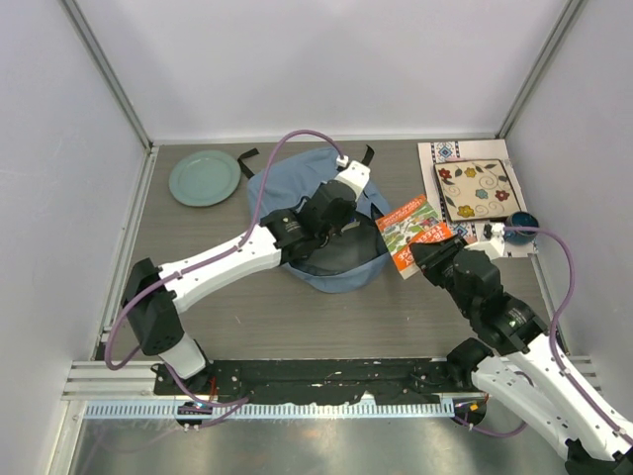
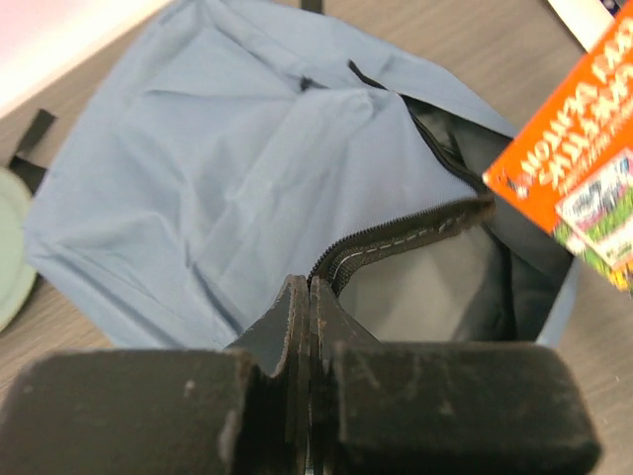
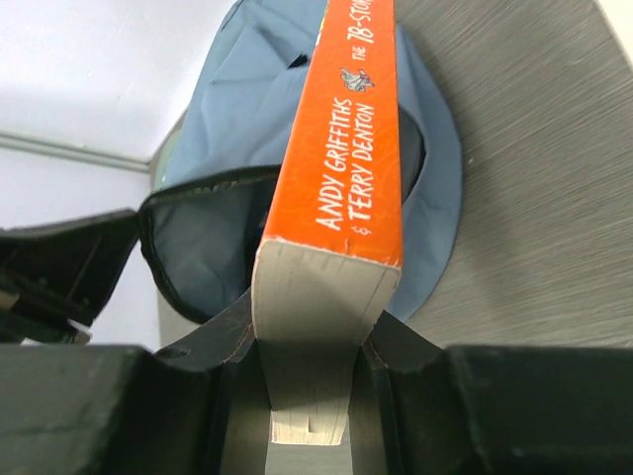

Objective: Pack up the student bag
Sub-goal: Place the book in the student bag.

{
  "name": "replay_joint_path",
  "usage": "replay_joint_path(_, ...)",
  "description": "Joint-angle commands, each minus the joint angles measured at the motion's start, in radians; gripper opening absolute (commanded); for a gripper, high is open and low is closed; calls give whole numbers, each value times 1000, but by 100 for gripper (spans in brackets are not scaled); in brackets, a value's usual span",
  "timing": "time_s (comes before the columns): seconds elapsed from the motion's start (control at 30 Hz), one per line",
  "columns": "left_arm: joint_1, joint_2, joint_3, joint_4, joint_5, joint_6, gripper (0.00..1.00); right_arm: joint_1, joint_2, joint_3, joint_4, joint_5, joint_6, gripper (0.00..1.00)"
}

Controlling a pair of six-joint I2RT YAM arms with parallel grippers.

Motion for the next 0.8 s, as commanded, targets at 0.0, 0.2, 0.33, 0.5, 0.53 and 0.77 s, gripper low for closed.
replay_joint_path(0.0,8,-67,63,97,-165,5,0,3,-52,18,81,-82,82,5)
replay_joint_path(0.2,8,-93,111,115,-171,-24,0,3,-21,36,75,-177,107,4)
replay_joint_path(0.33,8,-105,139,118,-178,-43,0,3,-26,41,58,-200,111,2)
replay_joint_path(0.5,8,-93,169,89,-162,-56,0,3,-38,9,102,-270,119,1)
replay_joint_path(0.53,7,-96,165,91,-155,-58,0,1,-32,-2,159,-286,136,1)
replay_joint_path(0.77,5,-111,152,109,-114,-66,0,3,130,-88,512,-404,191,1)
